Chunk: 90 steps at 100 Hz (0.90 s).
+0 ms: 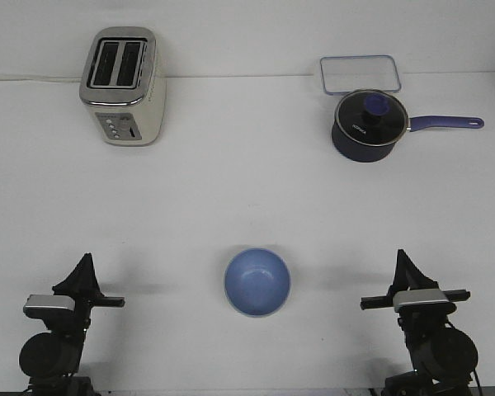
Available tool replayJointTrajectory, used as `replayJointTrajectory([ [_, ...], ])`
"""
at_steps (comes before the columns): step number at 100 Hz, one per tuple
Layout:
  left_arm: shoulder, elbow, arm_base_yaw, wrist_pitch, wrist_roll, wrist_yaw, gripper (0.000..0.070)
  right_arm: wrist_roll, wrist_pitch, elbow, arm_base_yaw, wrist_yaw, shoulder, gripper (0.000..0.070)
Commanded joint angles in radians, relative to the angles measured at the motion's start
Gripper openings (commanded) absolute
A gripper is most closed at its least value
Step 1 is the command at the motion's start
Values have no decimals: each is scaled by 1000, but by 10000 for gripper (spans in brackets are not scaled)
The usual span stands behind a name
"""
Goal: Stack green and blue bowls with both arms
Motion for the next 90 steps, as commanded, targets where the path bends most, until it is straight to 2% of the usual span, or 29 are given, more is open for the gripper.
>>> replayJointTrajectory([
  [1, -1, -19, -1, 10, -2, -1, 15, -91, 16, -43, -31, -35, -27, 3],
  [20, -1, -19, -1, 9, -2, 0, 15, -151, 40, -175, -79, -60, -65, 3],
  [37, -2, -19, -1, 6, -2, -1, 15, -137, 150, -261, -79, -61, -65, 3],
  [90, -1, -19, -1, 2, -2, -1, 15, -117, 136, -259, -78, -60, -65, 3],
])
